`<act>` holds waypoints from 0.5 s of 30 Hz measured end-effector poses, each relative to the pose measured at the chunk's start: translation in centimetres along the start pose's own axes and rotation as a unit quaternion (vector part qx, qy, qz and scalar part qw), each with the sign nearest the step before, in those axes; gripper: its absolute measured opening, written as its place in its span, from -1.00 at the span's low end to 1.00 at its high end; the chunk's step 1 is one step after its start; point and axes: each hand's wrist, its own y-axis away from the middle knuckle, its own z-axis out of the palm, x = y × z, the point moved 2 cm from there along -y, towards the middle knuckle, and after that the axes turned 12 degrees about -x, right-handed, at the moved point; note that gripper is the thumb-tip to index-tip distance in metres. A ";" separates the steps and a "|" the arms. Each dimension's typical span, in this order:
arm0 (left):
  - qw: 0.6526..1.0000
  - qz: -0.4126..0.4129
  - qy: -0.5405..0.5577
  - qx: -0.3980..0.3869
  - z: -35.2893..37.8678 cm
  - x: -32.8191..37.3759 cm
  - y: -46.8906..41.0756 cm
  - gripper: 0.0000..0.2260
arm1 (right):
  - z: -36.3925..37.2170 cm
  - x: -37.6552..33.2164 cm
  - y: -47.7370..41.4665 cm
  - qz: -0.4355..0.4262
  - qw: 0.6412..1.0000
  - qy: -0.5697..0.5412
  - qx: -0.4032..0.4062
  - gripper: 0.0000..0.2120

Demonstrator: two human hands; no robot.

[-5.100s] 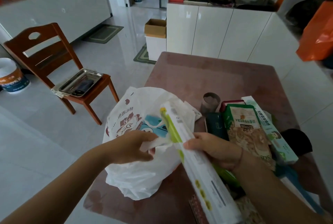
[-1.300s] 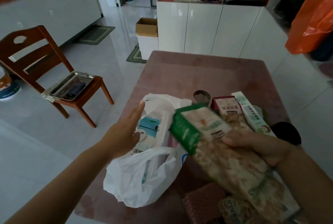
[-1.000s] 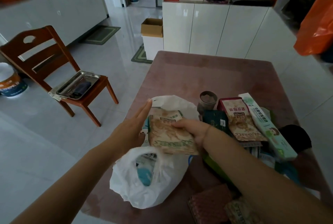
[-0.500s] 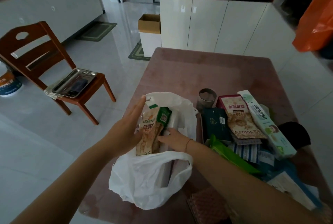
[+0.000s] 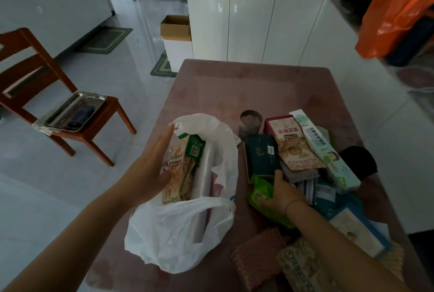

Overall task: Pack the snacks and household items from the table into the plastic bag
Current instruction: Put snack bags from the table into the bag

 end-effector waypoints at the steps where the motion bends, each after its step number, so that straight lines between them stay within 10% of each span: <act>1: 1.000 -0.004 0.000 0.001 -0.2 -0.1 0.0 -0.18 | 0.5 -0.1 -0.2 0.005 0.999 0.034 -0.011 0.10; 5: 1.000 -0.016 0.017 0.011 -1.1 -0.6 0.0 -0.20 | 1.0 0.3 0.3 -0.009 0.998 0.064 -0.013 -0.01; 9: 0.998 -0.046 0.033 0.011 -1.8 -1.4 0.2 -0.22 | -3.7 0.8 1.5 -0.080 0.986 -0.144 0.010 -0.32; 15: 0.995 -0.042 0.087 -0.018 -2.9 -2.1 0.8 -0.23 | -8.1 -8.6 3.3 -0.219 0.831 -0.501 -0.107 -0.55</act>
